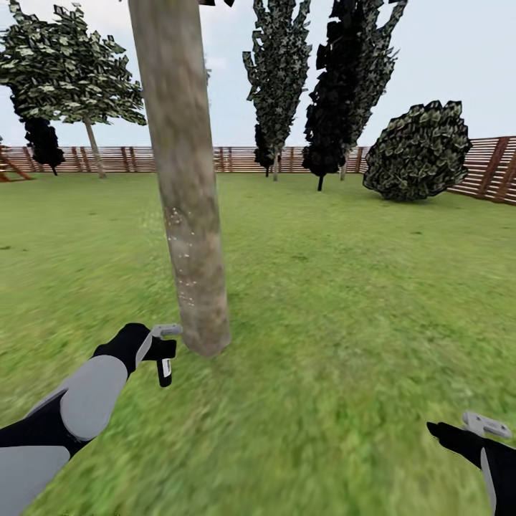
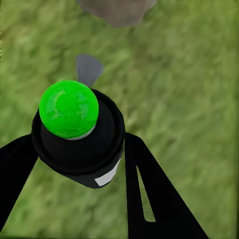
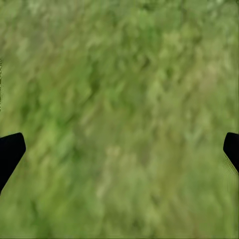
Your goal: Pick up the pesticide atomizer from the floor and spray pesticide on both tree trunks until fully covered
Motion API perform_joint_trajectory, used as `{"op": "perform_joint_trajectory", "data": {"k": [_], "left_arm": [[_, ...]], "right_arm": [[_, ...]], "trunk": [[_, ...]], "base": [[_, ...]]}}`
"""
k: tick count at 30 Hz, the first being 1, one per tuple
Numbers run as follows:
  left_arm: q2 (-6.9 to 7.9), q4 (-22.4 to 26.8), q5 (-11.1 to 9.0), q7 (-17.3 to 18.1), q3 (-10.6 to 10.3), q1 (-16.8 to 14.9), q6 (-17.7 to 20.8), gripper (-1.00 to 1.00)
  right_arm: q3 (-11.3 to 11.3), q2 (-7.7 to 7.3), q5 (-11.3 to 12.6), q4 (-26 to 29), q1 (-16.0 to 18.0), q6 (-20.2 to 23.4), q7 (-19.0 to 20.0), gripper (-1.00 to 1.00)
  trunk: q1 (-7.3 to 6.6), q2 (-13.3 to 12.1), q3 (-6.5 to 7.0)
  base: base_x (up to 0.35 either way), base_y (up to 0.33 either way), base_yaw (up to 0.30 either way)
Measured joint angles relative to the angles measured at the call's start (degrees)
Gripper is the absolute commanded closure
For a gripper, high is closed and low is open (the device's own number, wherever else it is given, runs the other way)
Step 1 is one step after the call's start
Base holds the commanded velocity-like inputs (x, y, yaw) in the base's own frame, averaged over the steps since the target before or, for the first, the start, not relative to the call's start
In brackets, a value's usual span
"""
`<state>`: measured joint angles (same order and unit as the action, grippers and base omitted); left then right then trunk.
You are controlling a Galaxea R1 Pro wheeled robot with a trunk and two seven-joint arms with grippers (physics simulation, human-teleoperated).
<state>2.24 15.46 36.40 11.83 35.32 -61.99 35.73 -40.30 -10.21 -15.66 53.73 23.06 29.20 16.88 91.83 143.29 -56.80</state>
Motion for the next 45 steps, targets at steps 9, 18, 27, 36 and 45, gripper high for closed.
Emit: {"op": "perform_joint_trajectory", "data": {"k": [9, 18, 27, 36, 45], "left_arm": [[-0.01, -0.01, 0.0, -0.01, -0.01, -0.01, -0.01, 1.0], [-0.06, -0.02, 0.02, -0.03, -0.01, -0.01, -0.02, 1.0], [-0.03, 0.0, -0.05, -0.01, -0.01, 0.0, 0.0, 1.0], [-0.1, 0.0, -0.07, -0.04, -0.02, -0.01, 0.02, 1.0], [-0.13, -0.01, -0.08, -0.02, -0.01, -0.01, 0.01, 1.0]], "right_arm": [[-0.01, -0.01, 0.0, 0.01, -0.01, 0.01, 0.0, -1.0], [-0.06, -0.34, -1.37, -0.24, 0.0, -0.22, 0.22, -1.0], [-0.06, -0.01, -1.59, -0.26, 0.02, -0.17, 0.09, -1.0], [0.0, -0.01, -1.63, -0.35, 0.01, -0.2, 0.01, -1.0], [0.03, -0.01, -1.67, -0.33, 0.0, -0.17, 0.0, -1.0]], "trunk": [[0.0, 0.0, 0.0], [0.0, 0.0, 0.0], [0.01, 0.0, 0.0], [0.01, 0.0, 0.0], [0.0, 0.0, 0.0]], "base": [[0.098, -0.312, 0.216], [0.09, -0.312, 0.007], [0.007, -0.312, 0.137], [0.0, -0.235, 0.256], [0.017, -0.118, 0.177]]}}
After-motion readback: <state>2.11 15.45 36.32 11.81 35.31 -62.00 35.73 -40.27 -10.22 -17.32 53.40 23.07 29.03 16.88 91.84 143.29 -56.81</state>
